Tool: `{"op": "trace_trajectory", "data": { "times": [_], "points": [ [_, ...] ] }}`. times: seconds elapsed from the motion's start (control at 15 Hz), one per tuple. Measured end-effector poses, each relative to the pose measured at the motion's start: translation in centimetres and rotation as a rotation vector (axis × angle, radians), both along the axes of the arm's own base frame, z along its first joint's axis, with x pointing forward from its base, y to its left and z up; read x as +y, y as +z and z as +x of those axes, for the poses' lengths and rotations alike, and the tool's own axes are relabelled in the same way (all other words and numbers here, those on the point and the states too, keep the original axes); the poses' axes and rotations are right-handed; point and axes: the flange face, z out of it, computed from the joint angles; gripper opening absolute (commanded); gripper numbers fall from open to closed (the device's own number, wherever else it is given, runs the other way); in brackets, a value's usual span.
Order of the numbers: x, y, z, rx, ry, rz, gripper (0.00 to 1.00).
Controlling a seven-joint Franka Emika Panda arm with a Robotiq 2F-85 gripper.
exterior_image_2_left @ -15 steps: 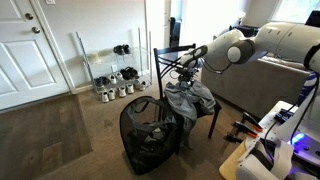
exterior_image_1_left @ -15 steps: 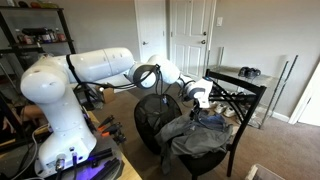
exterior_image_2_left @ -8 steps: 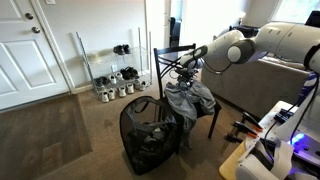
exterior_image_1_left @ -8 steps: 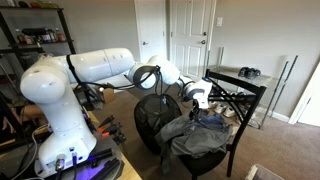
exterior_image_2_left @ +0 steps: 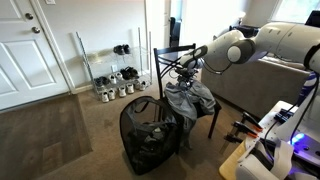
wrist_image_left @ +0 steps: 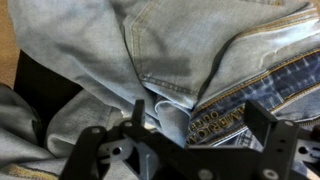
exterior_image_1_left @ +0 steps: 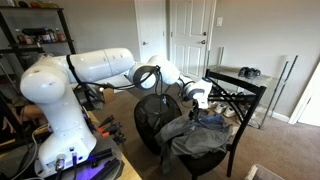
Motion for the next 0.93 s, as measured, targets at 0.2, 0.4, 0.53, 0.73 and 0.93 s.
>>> {"op": "trace_trajectory", "data": {
  "times": [0.2,0.4,0.53,0.73,0.93],
  "points": [
    [-0.7,-0.4,-0.3,0.036,-0.142,-0.020,1.00],
    [-1.4,-0.9,-0.8,0.061,-0.283,-0.039,1.00],
    [-1.9,-1.4,-1.1,0.068,-0.359,-0.051,1.00],
    [-2.3,-1.9,-1.5,0.076,-0.447,-0.061,1.00],
    [-2.3,-2.4,-1.8,0.095,-0.497,-0.064,0.73]
  ]
}}
